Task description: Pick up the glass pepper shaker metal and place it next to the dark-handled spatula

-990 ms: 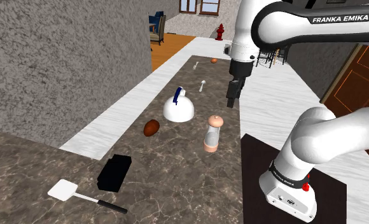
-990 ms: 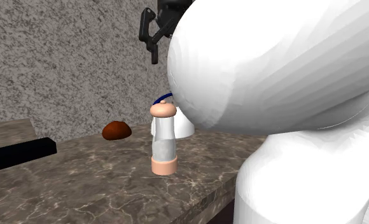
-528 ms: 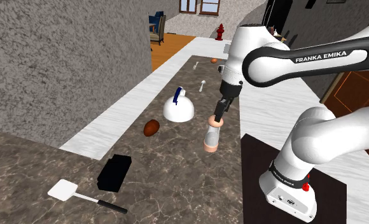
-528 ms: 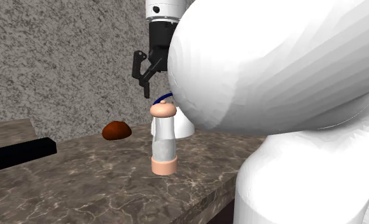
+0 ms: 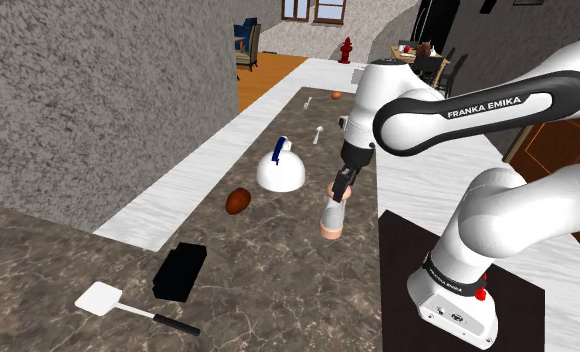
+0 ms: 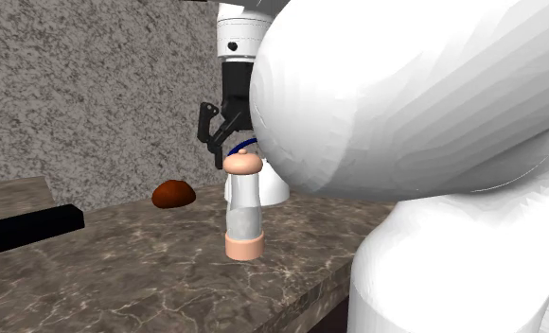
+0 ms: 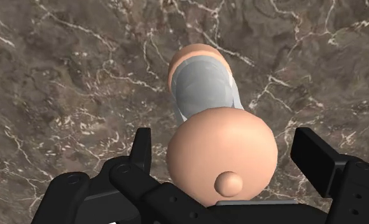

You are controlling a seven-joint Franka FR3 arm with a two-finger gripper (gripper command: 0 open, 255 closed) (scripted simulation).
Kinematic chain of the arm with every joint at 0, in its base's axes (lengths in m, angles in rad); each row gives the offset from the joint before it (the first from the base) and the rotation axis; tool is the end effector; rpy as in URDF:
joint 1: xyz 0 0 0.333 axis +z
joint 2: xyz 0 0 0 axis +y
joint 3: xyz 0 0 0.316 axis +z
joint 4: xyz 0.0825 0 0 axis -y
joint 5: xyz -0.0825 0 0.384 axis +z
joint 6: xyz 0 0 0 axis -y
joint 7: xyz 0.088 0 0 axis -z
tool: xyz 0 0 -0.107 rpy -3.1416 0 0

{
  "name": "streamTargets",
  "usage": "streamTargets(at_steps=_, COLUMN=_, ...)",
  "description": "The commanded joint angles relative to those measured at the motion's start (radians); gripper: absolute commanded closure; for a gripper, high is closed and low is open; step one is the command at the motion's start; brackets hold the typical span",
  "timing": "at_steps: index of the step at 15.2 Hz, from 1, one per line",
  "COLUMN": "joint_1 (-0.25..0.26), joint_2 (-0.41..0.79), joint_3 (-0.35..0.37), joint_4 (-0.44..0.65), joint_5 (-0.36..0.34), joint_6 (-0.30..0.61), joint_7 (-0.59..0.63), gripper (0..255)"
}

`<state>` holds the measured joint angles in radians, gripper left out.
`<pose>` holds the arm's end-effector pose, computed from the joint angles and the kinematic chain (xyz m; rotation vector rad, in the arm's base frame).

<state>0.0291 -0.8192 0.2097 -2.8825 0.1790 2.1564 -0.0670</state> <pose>0.2940 0.0689 0.3972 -3.1239 -0.2413 -0.1386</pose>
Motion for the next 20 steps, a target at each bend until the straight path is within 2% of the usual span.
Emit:
streamTargets(at_steps=1, joint_1=0.001, joint_2=0.002, joint_3=0.002, joint_4=-0.005, joint_5=0.002, joint_6=0.008, joint_7=0.001, gripper=0)
streamTargets(at_steps=6, joint_1=0.001, joint_2=0.002, joint_3=0.002, joint_4=-0.005, joint_5=0.002, joint_6=0.008, joint_7=0.001, gripper=0)
streamTargets(at_steps=7, joint_1=0.001, joint_2=0.002, joint_3=0.002, joint_4=-0.005, joint_5=0.002, joint_6=0.008, joint_7=0.001, gripper=255)
streamTargets(at_steps=16, joint_1=0.001, joint_2=0.002, joint_3=0.002, joint_4=-0.005, joint_5=0.002, joint_6=0.008, joint_7=0.001, gripper=255)
streamTargets(at_steps=20, joint_1=-0.003, joint_2=-0.023, joint_3=-0.007, joint_4=0.037, joint_5=-0.008, joint_6=-0.06, joint_7=0.002, gripper=255)
